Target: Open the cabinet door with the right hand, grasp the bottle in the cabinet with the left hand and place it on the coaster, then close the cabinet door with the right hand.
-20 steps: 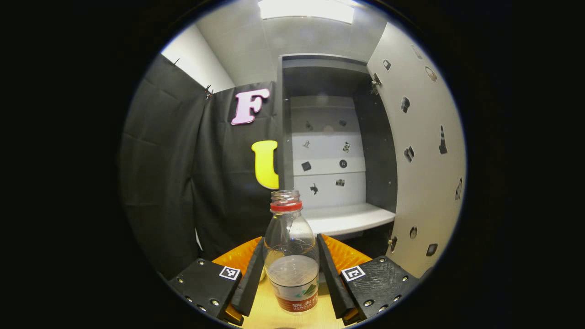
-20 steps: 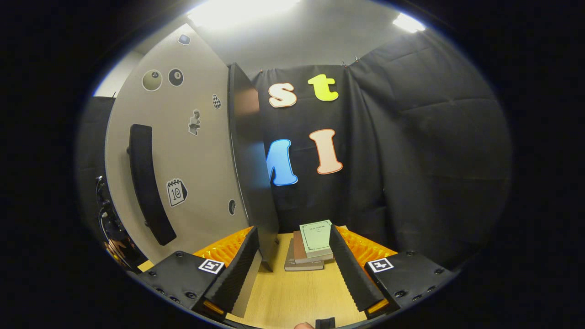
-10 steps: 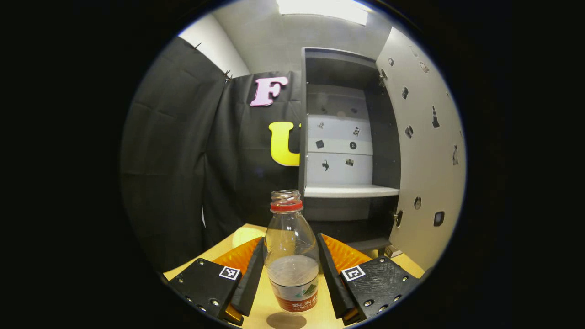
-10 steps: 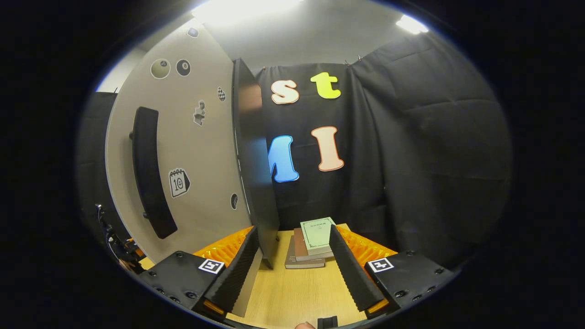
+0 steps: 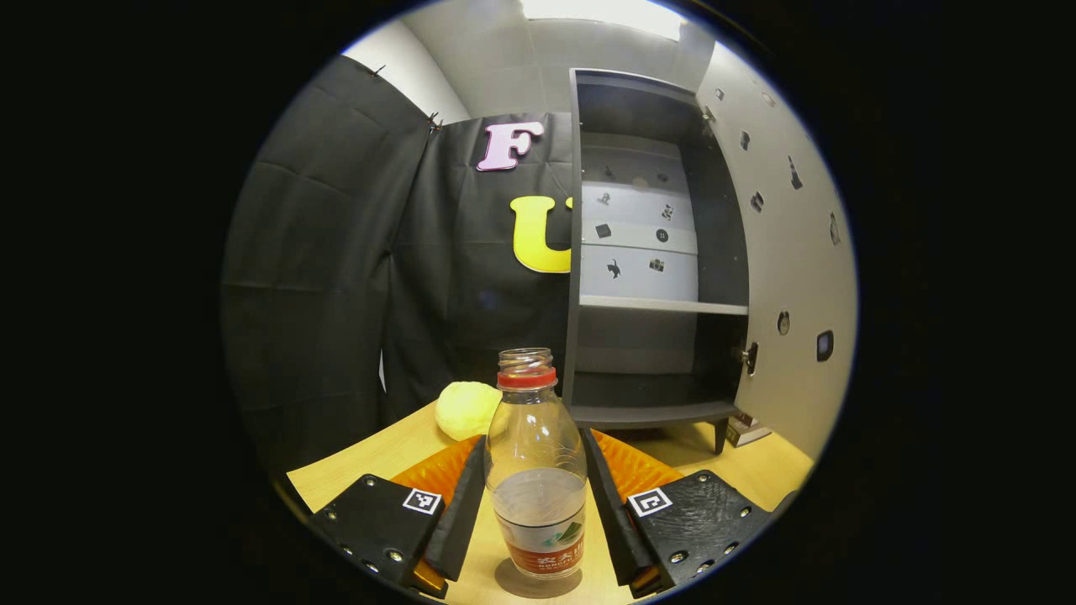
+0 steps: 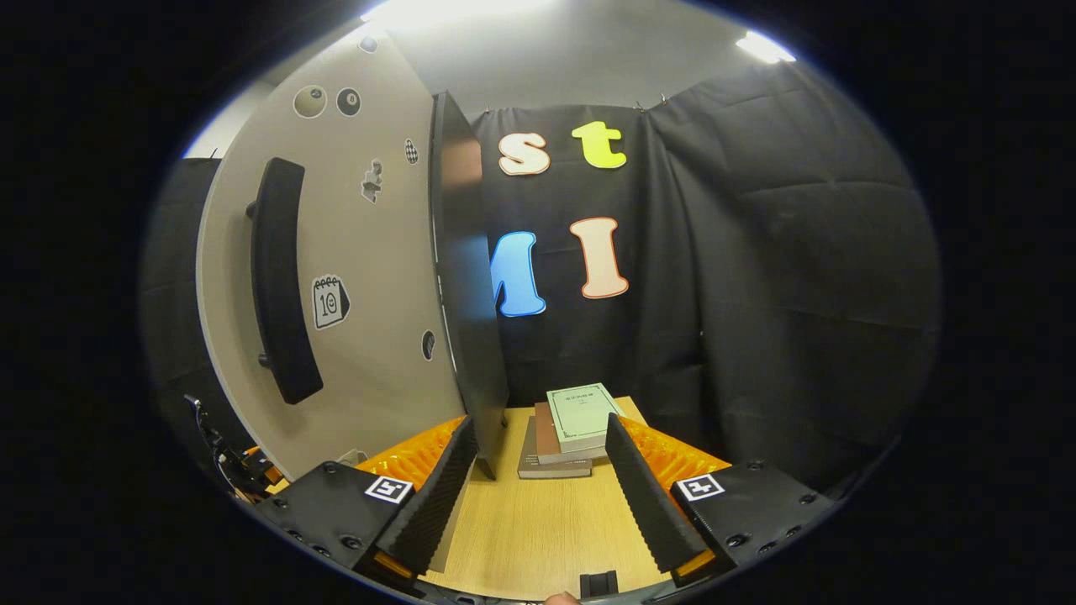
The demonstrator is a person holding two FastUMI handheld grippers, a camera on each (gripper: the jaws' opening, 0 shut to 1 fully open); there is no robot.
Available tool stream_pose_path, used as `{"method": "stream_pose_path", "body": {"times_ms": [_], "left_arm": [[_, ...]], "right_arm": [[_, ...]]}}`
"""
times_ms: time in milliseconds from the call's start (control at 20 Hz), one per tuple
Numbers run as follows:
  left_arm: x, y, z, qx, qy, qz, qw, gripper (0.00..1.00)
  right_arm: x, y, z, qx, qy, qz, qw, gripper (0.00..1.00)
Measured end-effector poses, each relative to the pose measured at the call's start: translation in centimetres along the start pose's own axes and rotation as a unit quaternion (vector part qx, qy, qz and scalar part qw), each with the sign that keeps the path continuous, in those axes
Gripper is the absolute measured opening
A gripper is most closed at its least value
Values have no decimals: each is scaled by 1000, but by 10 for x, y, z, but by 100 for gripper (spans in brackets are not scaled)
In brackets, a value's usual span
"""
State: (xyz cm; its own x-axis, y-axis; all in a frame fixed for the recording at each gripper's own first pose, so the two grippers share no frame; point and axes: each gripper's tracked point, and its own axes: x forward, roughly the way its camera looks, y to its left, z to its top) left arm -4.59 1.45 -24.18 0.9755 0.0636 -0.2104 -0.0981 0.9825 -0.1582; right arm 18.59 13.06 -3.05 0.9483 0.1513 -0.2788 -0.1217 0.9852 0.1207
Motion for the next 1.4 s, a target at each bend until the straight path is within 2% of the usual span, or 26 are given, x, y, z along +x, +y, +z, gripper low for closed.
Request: {"method": "stream_pose_path", "body": {"times_ms": [550, 850, 1400], "left_arm": [[-2, 1, -48, 6, 16, 16, 1000, 64], [-2, -2, -47, 13, 24, 18, 999, 65], [-17, -14, 33, 30, -7, 23, 999, 66]], "right_arm": [[0, 2, -6, -13, 8, -1, 1000, 98], [4, 2, -7, -16, 11, 2, 1000, 98], [7, 7, 15, 12, -12, 38, 999, 98]]}}
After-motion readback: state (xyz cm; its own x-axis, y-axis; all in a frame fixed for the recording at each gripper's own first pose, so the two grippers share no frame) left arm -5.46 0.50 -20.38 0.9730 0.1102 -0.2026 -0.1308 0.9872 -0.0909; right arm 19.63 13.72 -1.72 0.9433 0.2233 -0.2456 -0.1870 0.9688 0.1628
